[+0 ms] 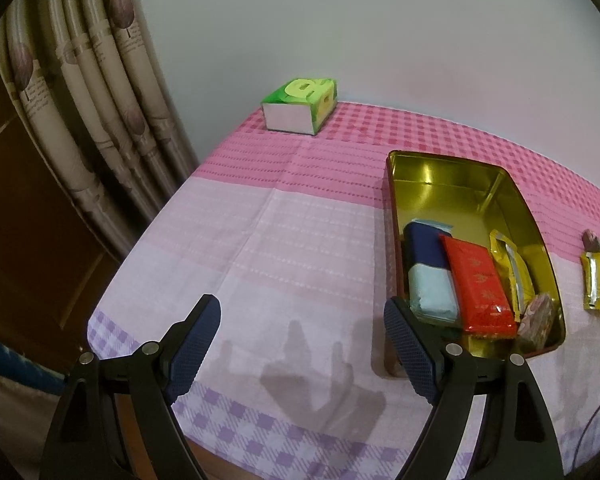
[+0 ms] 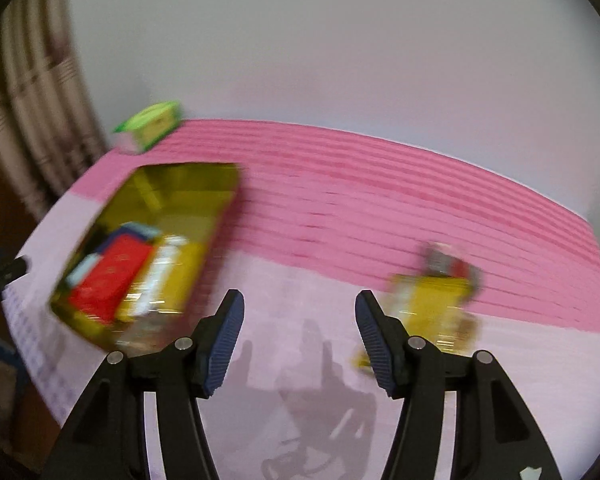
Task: Organize snacks
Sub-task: 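Move the right tool back to the pile and grasp the clear peanut bag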
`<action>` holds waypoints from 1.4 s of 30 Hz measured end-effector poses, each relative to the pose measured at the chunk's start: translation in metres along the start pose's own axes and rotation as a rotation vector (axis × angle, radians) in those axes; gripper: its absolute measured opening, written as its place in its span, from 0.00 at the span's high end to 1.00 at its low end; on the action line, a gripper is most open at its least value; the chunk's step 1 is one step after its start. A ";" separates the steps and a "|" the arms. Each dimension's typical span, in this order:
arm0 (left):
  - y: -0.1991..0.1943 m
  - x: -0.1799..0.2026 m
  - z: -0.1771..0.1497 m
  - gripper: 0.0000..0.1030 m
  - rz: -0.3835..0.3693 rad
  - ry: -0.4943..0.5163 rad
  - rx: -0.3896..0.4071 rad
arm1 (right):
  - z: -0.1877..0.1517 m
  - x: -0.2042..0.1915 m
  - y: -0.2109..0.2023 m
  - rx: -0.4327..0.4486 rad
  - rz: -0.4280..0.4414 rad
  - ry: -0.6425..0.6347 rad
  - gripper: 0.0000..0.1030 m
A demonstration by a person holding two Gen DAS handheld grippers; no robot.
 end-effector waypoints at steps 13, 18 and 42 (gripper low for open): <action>-0.002 0.011 -0.001 0.18 0.003 0.050 0.040 | -0.029 0.132 0.006 -0.067 -0.210 0.175 0.46; -0.006 0.017 0.000 0.18 -0.003 0.057 0.072 | -0.034 0.137 0.026 -0.106 -0.181 0.187 0.46; -0.035 0.096 0.010 0.17 -0.073 0.191 0.118 | -0.045 0.128 0.053 -0.127 -0.101 0.202 0.45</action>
Point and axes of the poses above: each gripper's, at about its wrist camera, not at the fingertips, and y roughly the way its jaws point, x to its right, z to its top, the point moved 2 cm from there along y, roughly the way its jaws point, and after that the axes turned 5 degrees about z, right-handed, at the moved point
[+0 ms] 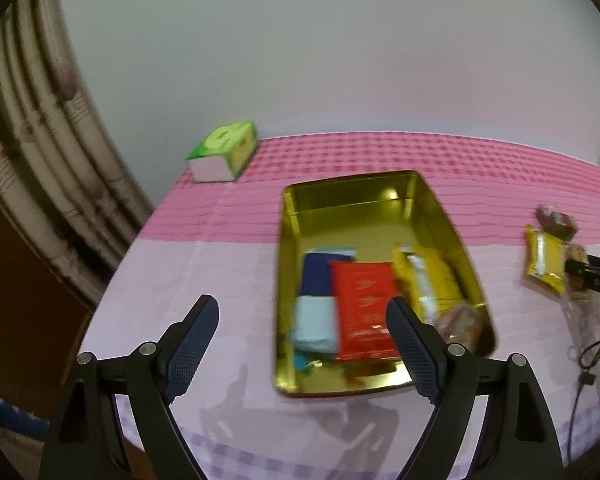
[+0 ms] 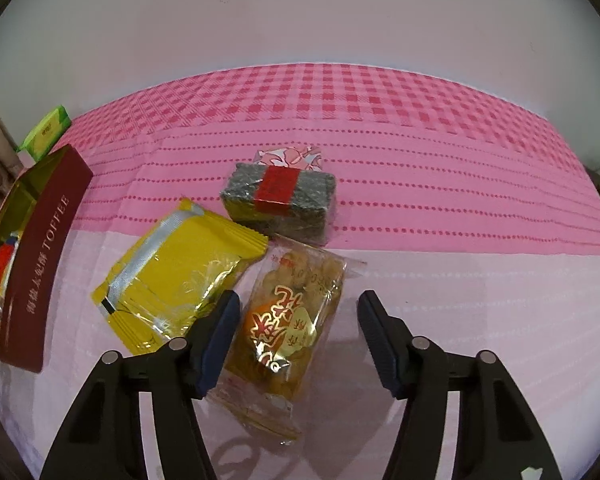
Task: Organize snacks
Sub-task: 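Move the right tool back to the pile and grasp the clear peanut bag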
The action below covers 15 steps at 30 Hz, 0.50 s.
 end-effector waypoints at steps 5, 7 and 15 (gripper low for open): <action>-0.002 0.037 0.006 0.17 -0.044 0.046 0.006 | -0.002 0.005 -0.002 0.014 -0.001 -0.022 0.55; -0.003 0.050 0.008 0.17 -0.059 0.061 0.008 | -0.002 0.007 -0.003 0.019 -0.004 -0.026 0.58; 0.000 0.107 0.015 0.17 -0.138 0.124 0.010 | -0.011 0.022 -0.008 0.042 -0.034 -0.068 0.61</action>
Point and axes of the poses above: each gripper's, at about its wrist camera, not at the fingertips, and y roughly the way its jaws point, x to its right, z to its top, the point moved 2 cm from there along y, roughly the way its jaws point, and after that the axes turned 5 degrees about z, right-handed, at the moved point
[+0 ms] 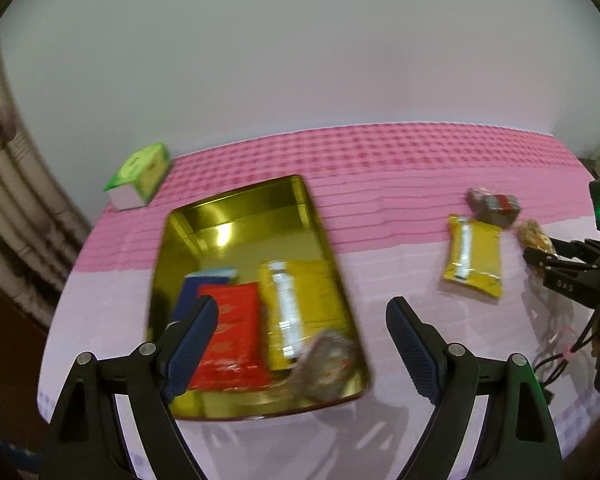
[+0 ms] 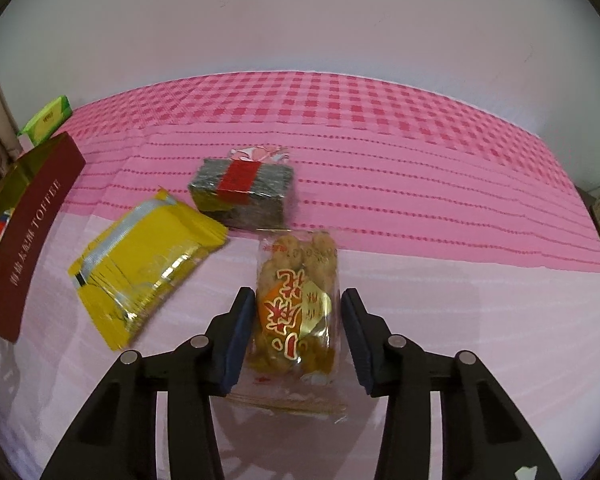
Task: Organize snacks
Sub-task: 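Move the right tool back to the pile and grasp the clear peanut bag, then lower the left tool onto the yellow foil packet and close on it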
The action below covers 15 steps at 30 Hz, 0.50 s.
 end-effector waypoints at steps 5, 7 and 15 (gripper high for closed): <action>0.006 0.032 0.008 0.17 -0.046 0.038 0.017 | -0.005 0.010 -0.002 0.022 -0.006 -0.029 0.61; 0.010 0.046 0.011 0.17 -0.070 0.051 0.022 | -0.005 0.012 -0.003 0.028 0.000 -0.048 0.61; 0.027 0.083 0.018 0.17 -0.134 0.101 0.024 | -0.006 0.022 -0.004 0.049 0.008 -0.092 0.61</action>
Point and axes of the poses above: each gripper's, at about its wrist camera, not at the fingertips, and y roughly the way its jaws point, x to its right, z to its top, the point moved 2 cm from there along y, roughly the way its jaws point, and after that the axes turned 5 degrees about z, right-handed, at the moved point
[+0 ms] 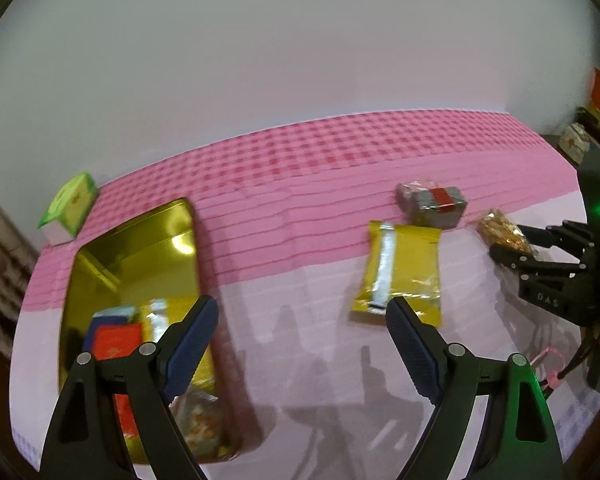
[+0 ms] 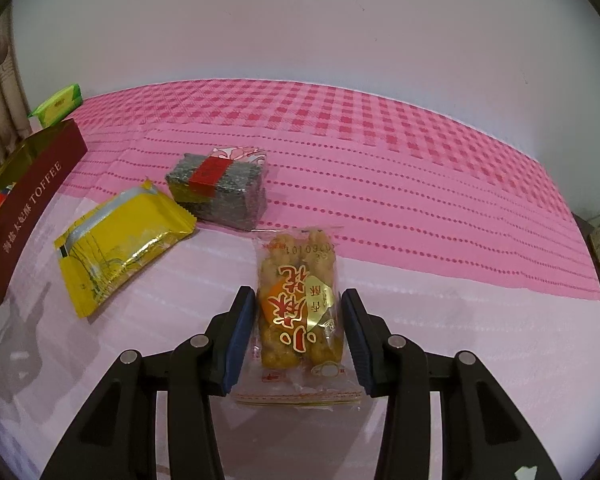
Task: Organize snacks
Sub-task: 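Lower the left tool onto the yellow foil packet and close on it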
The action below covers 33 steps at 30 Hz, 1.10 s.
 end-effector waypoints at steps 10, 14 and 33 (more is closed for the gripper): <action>0.021 0.029 0.010 0.17 -0.057 0.070 -0.014 | -0.007 0.020 -0.003 0.021 0.021 0.019 0.61; 0.033 0.036 0.013 0.17 -0.080 0.071 -0.032 | -0.006 0.020 -0.003 0.021 0.019 0.017 0.61; 0.080 0.053 0.026 0.14 -0.151 0.058 -0.114 | -0.007 0.021 -0.003 0.021 0.029 0.025 0.59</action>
Point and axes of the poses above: each gripper's, at about its wrist camera, not at the fingertips, and y roughly the way its jaws point, x to its right, z to its top, the point moved 2 cm from there along y, roughly the way its jaws point, and after that the axes turned 5 degrees about z, right-handed, at the moved point
